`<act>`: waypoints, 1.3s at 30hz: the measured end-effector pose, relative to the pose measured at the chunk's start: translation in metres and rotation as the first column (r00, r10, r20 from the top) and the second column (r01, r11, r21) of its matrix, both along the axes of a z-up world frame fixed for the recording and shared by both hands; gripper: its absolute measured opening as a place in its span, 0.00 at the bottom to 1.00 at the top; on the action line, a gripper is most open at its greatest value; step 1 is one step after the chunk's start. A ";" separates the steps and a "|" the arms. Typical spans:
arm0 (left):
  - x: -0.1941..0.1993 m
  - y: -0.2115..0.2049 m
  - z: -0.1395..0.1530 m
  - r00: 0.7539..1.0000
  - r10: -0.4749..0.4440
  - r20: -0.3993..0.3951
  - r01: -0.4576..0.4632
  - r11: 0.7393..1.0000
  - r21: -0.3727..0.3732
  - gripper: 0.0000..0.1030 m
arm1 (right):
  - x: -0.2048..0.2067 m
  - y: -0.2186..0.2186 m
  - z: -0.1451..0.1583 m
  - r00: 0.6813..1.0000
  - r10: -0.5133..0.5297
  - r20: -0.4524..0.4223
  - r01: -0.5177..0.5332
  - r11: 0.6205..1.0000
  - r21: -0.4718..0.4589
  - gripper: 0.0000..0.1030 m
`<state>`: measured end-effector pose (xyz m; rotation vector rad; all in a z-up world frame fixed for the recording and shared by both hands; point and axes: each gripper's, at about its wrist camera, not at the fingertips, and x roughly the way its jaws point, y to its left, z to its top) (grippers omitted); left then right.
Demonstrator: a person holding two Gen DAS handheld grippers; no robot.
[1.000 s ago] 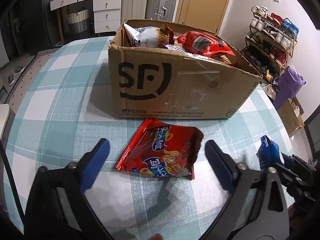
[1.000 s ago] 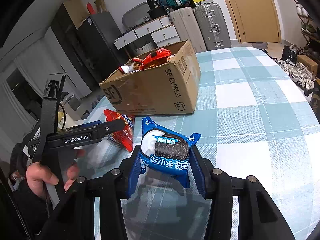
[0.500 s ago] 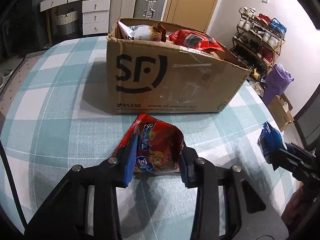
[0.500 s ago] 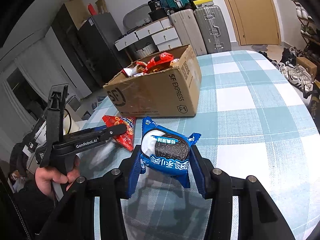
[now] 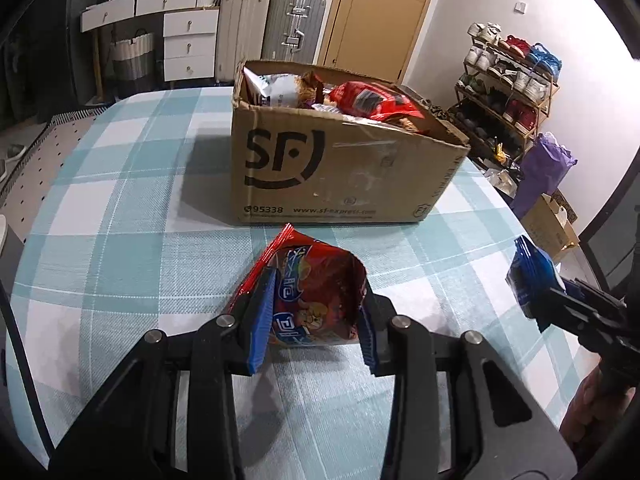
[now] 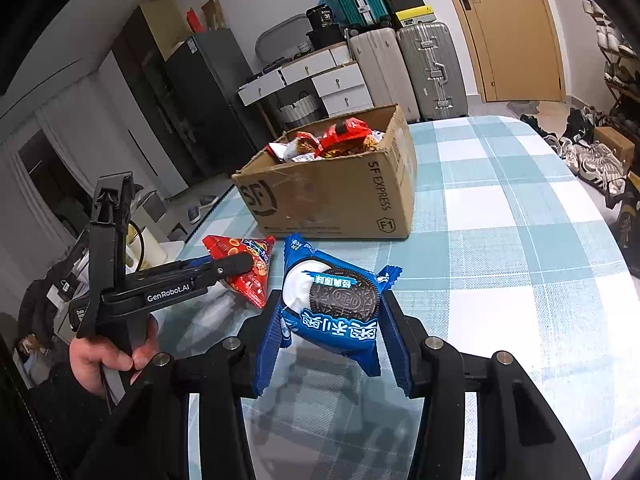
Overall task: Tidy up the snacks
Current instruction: 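Carry the red cracker bag and Oreo packet over the box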
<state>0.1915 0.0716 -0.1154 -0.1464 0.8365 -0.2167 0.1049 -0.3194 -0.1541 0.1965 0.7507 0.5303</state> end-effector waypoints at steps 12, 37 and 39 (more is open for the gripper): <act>-0.033 0.002 0.034 0.998 -0.028 0.059 0.029 0.999 -0.022 0.33 | -0.010 0.007 0.021 0.999 0.021 0.034 -0.021 1.000 0.013 0.46; 0.029 0.008 0.171 0.983 -0.065 0.174 0.066 0.998 -0.003 0.33 | 0.081 0.045 0.134 0.982 0.093 0.163 -0.096 0.995 0.009 0.46; 0.041 0.007 0.176 0.983 -0.073 0.170 0.074 0.997 -0.002 0.33 | 0.094 0.049 0.140 0.981 0.089 0.170 -0.090 0.996 0.000 0.46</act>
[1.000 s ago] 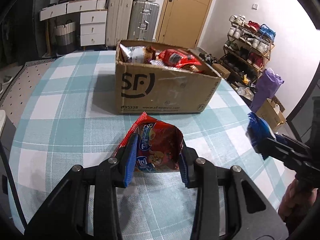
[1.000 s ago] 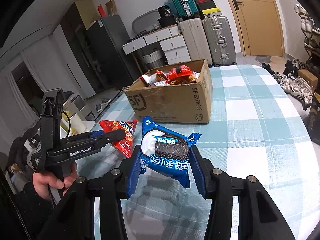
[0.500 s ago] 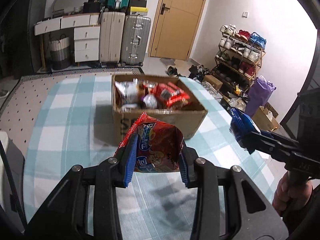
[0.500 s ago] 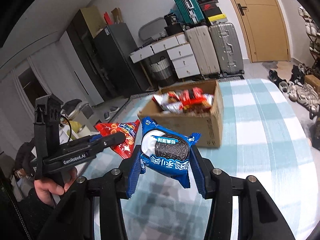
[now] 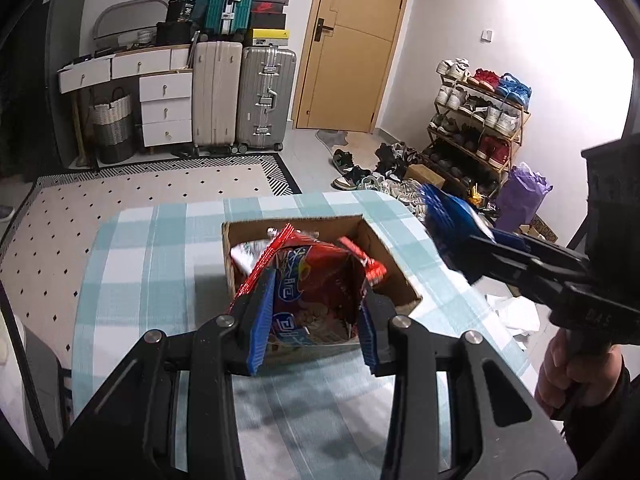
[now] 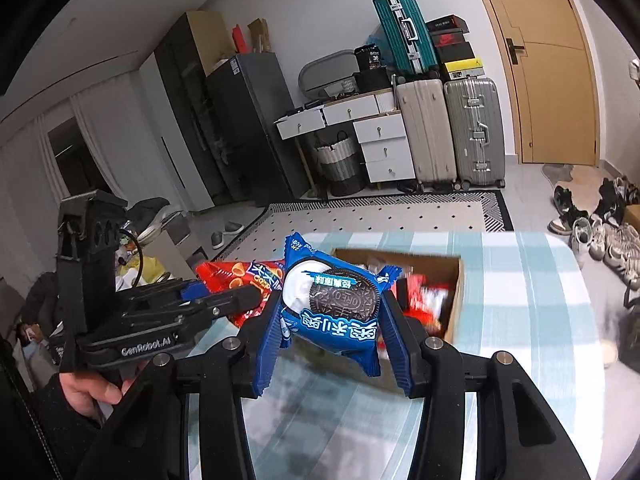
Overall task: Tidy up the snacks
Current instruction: 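Carry the red cracker bag and Oreo packet over the box, then open both tools to drop the cracker bag and Oreo packet into the box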
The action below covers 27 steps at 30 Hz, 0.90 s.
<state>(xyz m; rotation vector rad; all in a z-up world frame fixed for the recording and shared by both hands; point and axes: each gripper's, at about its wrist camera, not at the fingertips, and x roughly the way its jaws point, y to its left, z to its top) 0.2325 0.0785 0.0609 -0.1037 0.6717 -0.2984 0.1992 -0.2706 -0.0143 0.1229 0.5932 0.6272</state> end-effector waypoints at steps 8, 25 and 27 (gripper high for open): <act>0.051 -0.004 0.008 0.999 -0.016 -0.043 0.016 1.000 -0.016 0.33 | 0.052 0.015 0.003 1.000 -0.015 -0.005 0.015 1.000 -0.026 0.46; 0.124 -0.004 -0.049 0.992 -0.040 -0.119 0.038 0.999 -0.024 0.33 | 0.139 0.044 -0.046 0.996 -0.023 -0.089 0.014 0.996 -0.094 0.46; 0.129 -0.003 -0.057 0.991 -0.045 -0.128 0.041 0.999 -0.029 0.33 | 0.143 0.045 -0.053 0.995 -0.019 -0.095 0.009 0.994 -0.105 0.46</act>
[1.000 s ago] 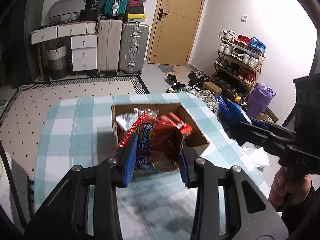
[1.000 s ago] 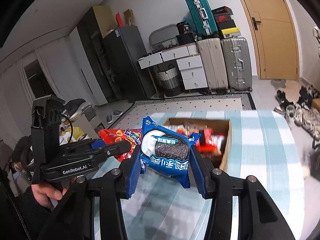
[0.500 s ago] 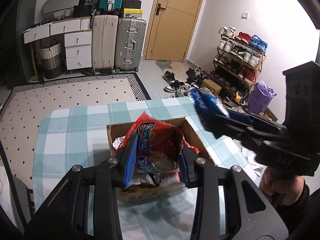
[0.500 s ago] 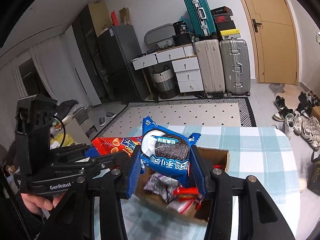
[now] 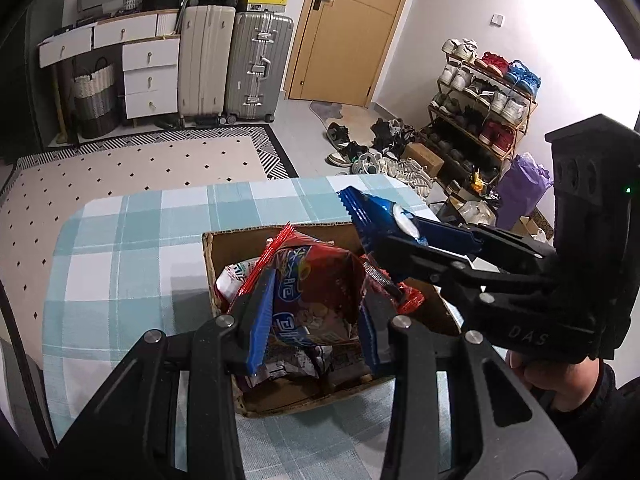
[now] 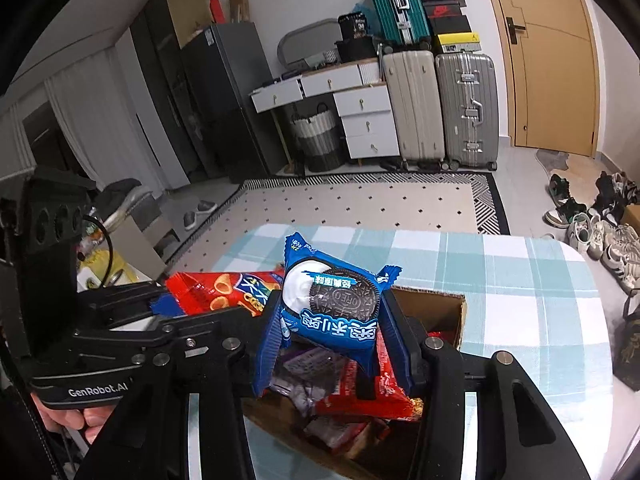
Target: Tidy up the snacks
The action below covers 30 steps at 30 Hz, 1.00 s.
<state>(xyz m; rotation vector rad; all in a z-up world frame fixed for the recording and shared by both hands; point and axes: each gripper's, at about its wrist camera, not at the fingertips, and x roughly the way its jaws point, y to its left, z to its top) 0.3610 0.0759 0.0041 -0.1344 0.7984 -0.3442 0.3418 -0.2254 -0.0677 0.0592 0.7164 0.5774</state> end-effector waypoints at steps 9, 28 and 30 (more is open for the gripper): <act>0.020 0.011 -0.026 0.996 0.040 -0.074 -0.042 0.999 -0.026 0.53 | 0.003 -0.002 -0.018 1.000 -0.005 -0.004 0.004 0.999 -0.043 0.71; -0.041 0.024 0.008 0.993 0.110 0.042 -0.111 0.994 0.017 0.71 | -0.072 -0.057 0.024 0.989 -0.076 0.129 0.067 0.995 0.071 0.81; -0.054 0.026 0.014 0.989 0.131 0.069 -0.132 0.991 0.023 0.76 | -0.085 -0.059 0.030 0.986 -0.078 0.148 0.068 0.995 0.076 0.83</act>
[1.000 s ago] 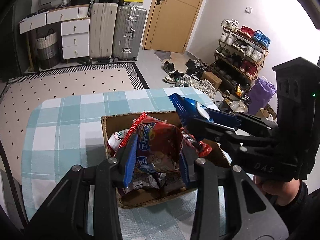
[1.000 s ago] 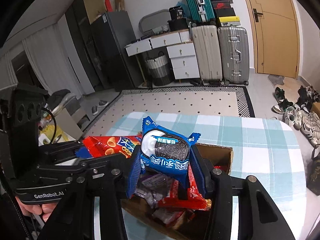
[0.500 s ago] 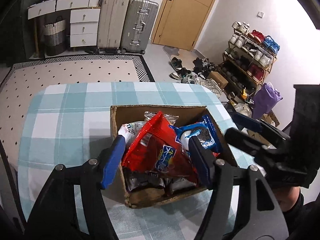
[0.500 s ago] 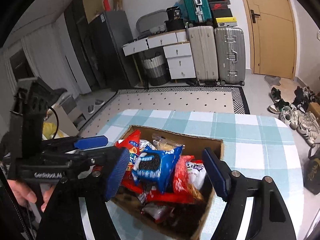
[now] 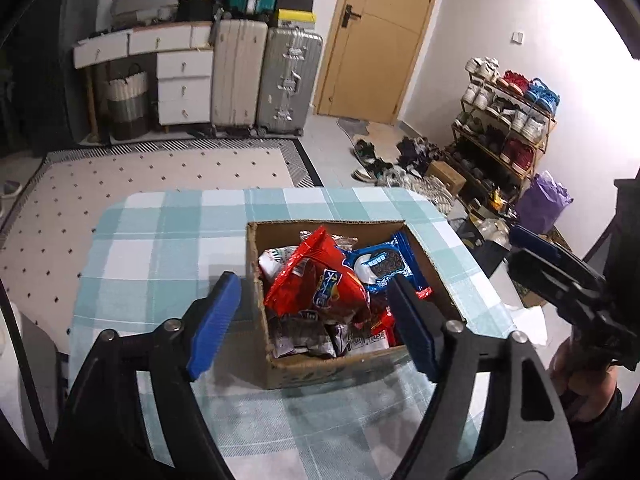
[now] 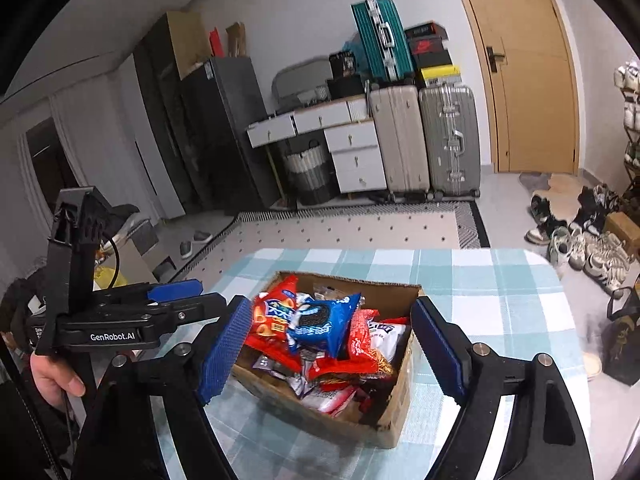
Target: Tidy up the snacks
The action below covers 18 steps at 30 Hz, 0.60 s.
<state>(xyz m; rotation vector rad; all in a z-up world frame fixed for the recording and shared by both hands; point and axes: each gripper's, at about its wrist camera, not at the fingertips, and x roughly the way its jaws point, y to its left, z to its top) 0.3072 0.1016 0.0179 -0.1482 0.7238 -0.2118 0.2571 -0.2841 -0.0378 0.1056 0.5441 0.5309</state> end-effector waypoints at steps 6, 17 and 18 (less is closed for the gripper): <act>-0.040 0.001 0.015 0.997 0.046 0.068 -0.050 0.997 0.052 0.80 | -0.035 -0.001 0.006 1.000 0.011 0.027 -0.011 1.000 0.000 0.86; -0.127 -0.001 0.021 0.962 0.093 0.256 -0.125 0.985 0.114 0.99 | -0.097 -0.012 0.002 0.991 -0.041 0.130 0.038 0.999 0.019 0.96; -0.131 -0.002 0.020 0.960 0.096 0.262 -0.131 0.984 0.119 0.99 | -0.103 -0.012 0.000 0.988 -0.048 0.144 0.046 0.999 0.014 0.97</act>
